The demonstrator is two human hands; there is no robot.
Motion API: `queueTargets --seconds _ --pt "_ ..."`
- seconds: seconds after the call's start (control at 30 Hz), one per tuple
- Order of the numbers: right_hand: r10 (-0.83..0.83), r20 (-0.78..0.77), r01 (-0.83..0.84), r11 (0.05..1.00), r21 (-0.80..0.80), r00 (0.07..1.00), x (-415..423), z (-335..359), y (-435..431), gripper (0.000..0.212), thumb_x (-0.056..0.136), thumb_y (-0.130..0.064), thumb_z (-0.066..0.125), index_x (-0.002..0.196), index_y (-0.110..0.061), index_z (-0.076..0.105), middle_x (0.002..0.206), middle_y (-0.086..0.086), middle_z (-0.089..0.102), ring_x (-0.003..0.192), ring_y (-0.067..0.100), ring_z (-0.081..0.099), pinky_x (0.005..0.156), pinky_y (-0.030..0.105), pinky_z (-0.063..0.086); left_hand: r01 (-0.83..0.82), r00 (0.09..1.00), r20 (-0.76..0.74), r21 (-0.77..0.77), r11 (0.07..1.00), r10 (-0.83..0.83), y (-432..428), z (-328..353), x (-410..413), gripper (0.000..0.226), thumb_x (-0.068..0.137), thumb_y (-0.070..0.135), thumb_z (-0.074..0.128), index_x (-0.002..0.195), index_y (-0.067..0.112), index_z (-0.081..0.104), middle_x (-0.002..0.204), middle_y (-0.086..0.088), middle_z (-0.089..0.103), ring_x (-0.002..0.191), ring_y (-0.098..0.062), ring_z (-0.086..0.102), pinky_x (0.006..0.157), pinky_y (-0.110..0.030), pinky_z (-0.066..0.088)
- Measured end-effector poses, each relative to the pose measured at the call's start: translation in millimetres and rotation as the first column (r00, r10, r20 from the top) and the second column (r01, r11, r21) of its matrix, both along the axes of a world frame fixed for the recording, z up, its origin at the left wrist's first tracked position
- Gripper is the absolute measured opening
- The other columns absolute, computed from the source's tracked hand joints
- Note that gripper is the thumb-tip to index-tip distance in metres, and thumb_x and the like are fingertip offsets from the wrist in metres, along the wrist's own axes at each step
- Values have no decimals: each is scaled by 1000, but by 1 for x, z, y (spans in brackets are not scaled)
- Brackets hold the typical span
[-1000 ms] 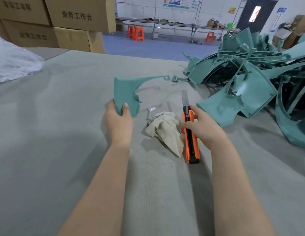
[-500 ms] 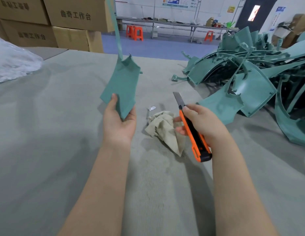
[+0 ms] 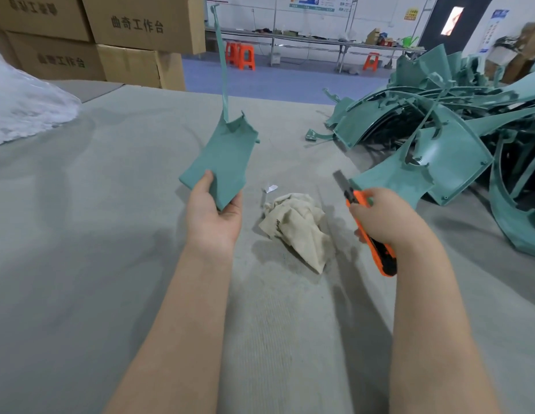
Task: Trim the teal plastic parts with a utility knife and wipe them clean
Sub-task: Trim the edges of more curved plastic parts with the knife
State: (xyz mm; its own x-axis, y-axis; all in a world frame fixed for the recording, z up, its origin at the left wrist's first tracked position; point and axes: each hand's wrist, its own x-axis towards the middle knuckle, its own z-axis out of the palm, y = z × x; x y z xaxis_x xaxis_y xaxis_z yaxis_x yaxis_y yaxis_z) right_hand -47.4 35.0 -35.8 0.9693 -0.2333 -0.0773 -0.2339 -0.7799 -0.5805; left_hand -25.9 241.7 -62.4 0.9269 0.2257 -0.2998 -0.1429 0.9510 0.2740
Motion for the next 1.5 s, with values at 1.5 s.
queueTargets --seconds 1.5 --pt "-78 190 -109 585 803 979 18 -35 32 37 103 -23 46 140 -23 48 61 7 58 41 11 53 42 22 48 -152 987 133 951 -270 -86 4 -13 4 19 96 17 55 111 14 66 91 3 66 89 -20 61 72 -23 41"
